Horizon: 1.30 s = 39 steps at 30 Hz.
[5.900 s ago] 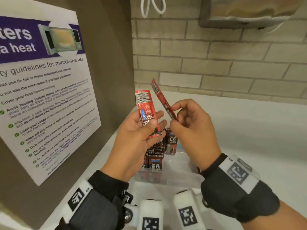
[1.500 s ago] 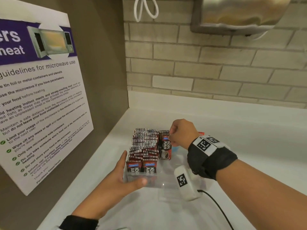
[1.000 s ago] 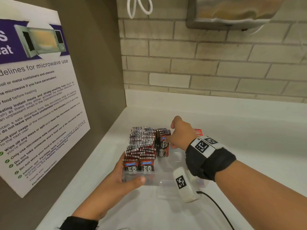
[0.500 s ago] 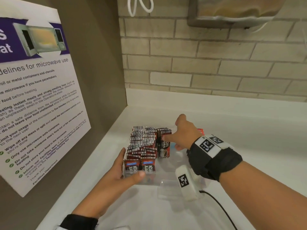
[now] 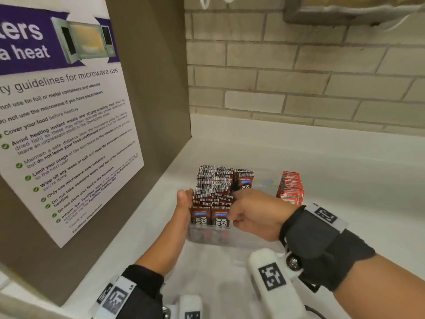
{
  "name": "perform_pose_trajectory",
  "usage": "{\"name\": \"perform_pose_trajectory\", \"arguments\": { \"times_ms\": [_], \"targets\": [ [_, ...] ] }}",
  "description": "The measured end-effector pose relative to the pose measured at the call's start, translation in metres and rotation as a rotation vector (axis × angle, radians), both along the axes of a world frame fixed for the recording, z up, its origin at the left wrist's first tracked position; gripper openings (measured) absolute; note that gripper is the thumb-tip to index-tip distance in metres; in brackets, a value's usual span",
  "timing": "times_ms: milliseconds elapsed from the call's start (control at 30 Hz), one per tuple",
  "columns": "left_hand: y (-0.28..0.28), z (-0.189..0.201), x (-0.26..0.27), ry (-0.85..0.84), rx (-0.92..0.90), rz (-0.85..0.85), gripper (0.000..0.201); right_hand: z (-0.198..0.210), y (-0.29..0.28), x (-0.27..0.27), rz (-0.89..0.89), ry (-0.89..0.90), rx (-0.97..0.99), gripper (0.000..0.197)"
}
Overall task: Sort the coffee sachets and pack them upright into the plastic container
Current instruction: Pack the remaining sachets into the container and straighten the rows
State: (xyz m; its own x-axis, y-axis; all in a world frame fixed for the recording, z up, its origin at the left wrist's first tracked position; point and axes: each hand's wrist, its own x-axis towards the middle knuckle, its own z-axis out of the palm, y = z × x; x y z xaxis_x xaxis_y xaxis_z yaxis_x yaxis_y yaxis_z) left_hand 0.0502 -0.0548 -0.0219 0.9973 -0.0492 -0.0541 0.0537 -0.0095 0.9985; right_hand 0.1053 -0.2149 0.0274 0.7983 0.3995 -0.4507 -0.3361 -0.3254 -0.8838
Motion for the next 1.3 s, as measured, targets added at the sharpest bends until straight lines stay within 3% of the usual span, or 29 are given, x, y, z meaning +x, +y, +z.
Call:
{"name": "perform_pose_trajectory", "arguments": {
  "times_ms": [67,267,333,367,467,600,700,767,833,867,933,967,1033,1133,1300],
  "targets": [
    [-0.003,0.006,0.001,0.016,0.000,0.019,0.053,0.000,0.006,0.001,-0.003,0.021,-0.027,0.019],
    [-0.005,0.015,0.000,0.042,0.057,0.039,0.046,0.002,0.013,-0.001,0.005,0.027,-0.029,0.021],
    [0.002,0.006,0.004,0.066,-0.007,0.030,0.061,0.002,0.012,-0.001,0.027,0.024,-0.069,0.056],
    [0.004,0.003,0.005,0.078,-0.024,0.029,0.070,0.001,0.012,-0.001,0.037,0.043,-0.054,0.064],
    [0.004,0.000,0.006,0.096,-0.029,0.026,0.078,0.008,0.016,-0.009,0.031,0.084,-0.061,0.064],
    [0.000,0.007,0.003,0.060,0.008,0.051,0.068,0.004,0.012,-0.006,0.082,-0.078,-0.170,0.073],
    [0.003,0.005,0.001,0.060,-0.046,0.088,0.084,-0.002,0.007,-0.004,0.078,-0.110,-0.127,0.080],
    [0.004,0.003,0.000,0.042,-0.076,0.152,0.091,0.001,0.004,-0.009,0.063,-0.123,-0.128,0.087],
    [0.004,0.005,0.000,-0.042,-0.099,0.280,0.081,0.012,0.000,-0.019,0.067,-0.170,-0.148,0.096],
    [0.002,0.008,-0.001,-0.111,-0.086,0.348,0.070,0.018,-0.003,-0.023,0.075,-0.212,-0.158,0.090],
    [-0.004,0.021,-0.005,-0.274,-0.073,0.464,0.037,0.029,-0.017,-0.028,0.068,-0.320,-0.133,0.051],
    [-0.008,0.028,-0.007,-0.347,-0.076,0.495,0.028,0.034,-0.026,-0.031,0.050,-0.366,-0.104,0.041],
    [-0.020,0.042,-0.012,-0.452,-0.069,0.488,0.033,0.038,-0.046,-0.031,-0.038,-0.495,-0.117,0.034],
    [-0.044,0.056,-0.014,-0.483,-0.057,0.354,0.030,0.035,-0.077,-0.023,-0.182,-0.680,-0.211,0.031],
    [-0.093,0.046,0.002,-0.267,0.093,0.106,0.039,0.015,-0.117,-0.007,-0.273,-0.806,-0.419,0.030]
  ]
}}
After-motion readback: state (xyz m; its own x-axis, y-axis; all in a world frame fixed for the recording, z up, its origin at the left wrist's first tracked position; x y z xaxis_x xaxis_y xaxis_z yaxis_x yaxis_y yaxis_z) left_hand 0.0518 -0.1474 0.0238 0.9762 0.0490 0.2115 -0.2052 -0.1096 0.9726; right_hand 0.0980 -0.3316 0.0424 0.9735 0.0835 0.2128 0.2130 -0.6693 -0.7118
